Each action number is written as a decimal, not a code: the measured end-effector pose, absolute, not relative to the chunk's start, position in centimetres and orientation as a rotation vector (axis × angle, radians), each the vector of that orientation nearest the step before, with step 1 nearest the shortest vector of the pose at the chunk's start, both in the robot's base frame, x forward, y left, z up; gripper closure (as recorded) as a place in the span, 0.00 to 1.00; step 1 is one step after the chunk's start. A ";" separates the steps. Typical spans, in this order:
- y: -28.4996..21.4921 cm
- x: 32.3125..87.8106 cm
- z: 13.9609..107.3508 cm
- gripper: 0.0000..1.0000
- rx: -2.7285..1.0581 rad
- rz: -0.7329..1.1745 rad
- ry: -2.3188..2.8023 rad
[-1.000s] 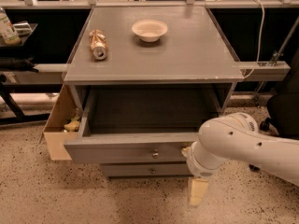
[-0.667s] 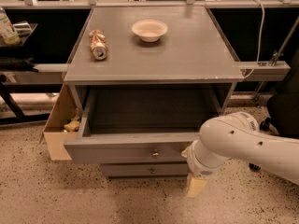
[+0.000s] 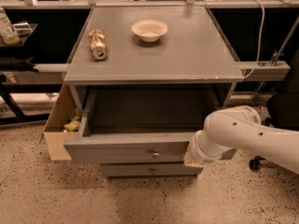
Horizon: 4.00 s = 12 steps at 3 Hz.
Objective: Close top drawer
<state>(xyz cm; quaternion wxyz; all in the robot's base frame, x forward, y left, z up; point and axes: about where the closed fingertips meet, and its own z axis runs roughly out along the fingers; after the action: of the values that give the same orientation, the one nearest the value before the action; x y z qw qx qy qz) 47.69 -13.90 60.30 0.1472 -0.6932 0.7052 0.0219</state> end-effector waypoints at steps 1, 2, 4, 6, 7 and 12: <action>-13.8 49.3 60.6 0.96 -1.997 0.022 2.002; -13.7 50.4 60.7 1.00 -1.992 -0.014 1.983; -13.7 50.6 60.8 0.82 -1.987 -0.018 1.980; -13.7 50.6 60.8 0.35 -1.987 -0.018 1.980; -13.7 50.6 60.8 0.04 -1.987 -0.018 1.980; -14.0 55.3 62.5 0.62 -2.013 -0.123 1.900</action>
Offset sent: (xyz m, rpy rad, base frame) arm 0.0358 0.0022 0.0070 -0.0240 -0.0952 0.0160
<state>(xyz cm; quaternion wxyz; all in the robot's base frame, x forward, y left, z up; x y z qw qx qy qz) 55.31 -14.01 62.50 0.1843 -0.7140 0.6741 -0.0438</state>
